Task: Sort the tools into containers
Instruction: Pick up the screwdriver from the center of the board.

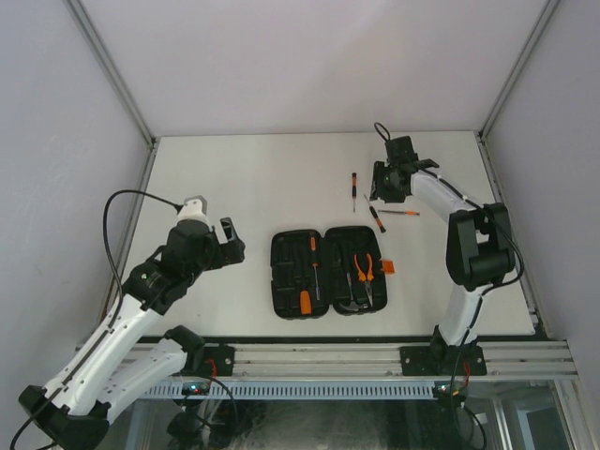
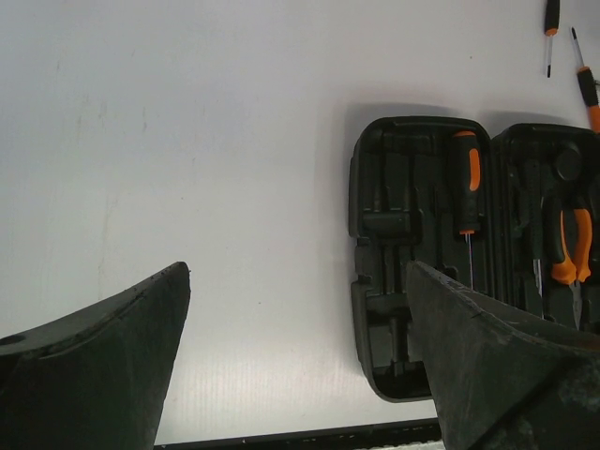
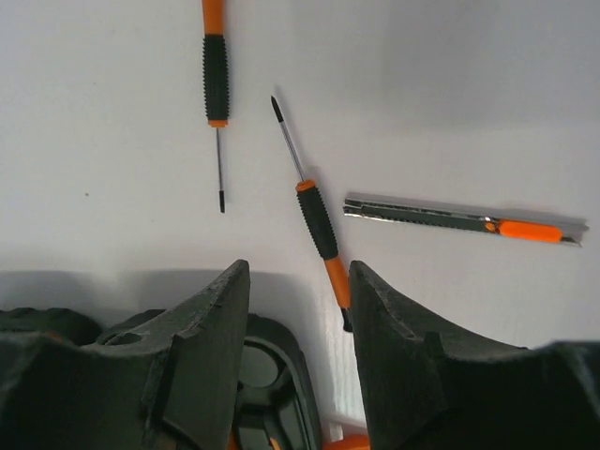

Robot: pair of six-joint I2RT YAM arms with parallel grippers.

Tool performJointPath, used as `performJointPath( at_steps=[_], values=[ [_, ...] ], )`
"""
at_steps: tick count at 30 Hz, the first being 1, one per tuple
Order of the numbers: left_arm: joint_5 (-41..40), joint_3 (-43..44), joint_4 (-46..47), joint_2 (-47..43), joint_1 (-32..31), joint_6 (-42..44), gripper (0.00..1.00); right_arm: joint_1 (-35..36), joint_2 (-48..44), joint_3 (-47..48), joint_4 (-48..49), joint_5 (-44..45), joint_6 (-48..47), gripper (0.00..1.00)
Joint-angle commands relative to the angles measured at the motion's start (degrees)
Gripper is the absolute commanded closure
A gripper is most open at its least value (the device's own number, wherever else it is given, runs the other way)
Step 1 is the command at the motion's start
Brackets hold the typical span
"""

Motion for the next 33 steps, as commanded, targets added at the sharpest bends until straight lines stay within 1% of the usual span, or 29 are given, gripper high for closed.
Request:
performJointPath(
  at_steps=[1, 11, 19, 22, 28, 31, 33],
  values=[
    [0.32, 0.96, 1.41, -2.33, 0.37, 0.83, 0.0, -0.34, 3.6, 3.99, -2.95, -1.36, -3.9, 0.54],
    [0.12, 0.7, 1.55, -3.01, 0.33, 0.91, 0.0, -0.21, 11.38, 8.4, -4.87, -1.11, -5.17, 0.55],
    [0.34, 0.55, 1.54, -2.97, 0.36, 0.85, 0.0, 0.36, 15.48, 10.85, -6.89, 0.51, -6.2, 0.56],
    [-0.78, 0.42, 1.13, -2.85, 0.36, 0.28, 0.0, 0.77, 16.55, 11.64, -7.56, 0.86, -6.61, 0.57],
    [-0.74, 0.47, 0.7, -2.81, 0.34, 0.44, 0.0, 1.74, 18.99, 13.81, -9.62, 2.51, -7.38, 0.61],
    [-0.74, 0.48, 0.91, -3.26, 0.33, 0.52, 0.0, 2.26, 19.14, 13.73, -10.02, 3.59, -7.66, 0.65],
    [-0.74, 0.5, 0.97, -3.19, 0.36, 0.58, 0.0, 2.62, 19.01, 13.6, -10.12, 3.85, -7.85, 0.69]
  ],
)
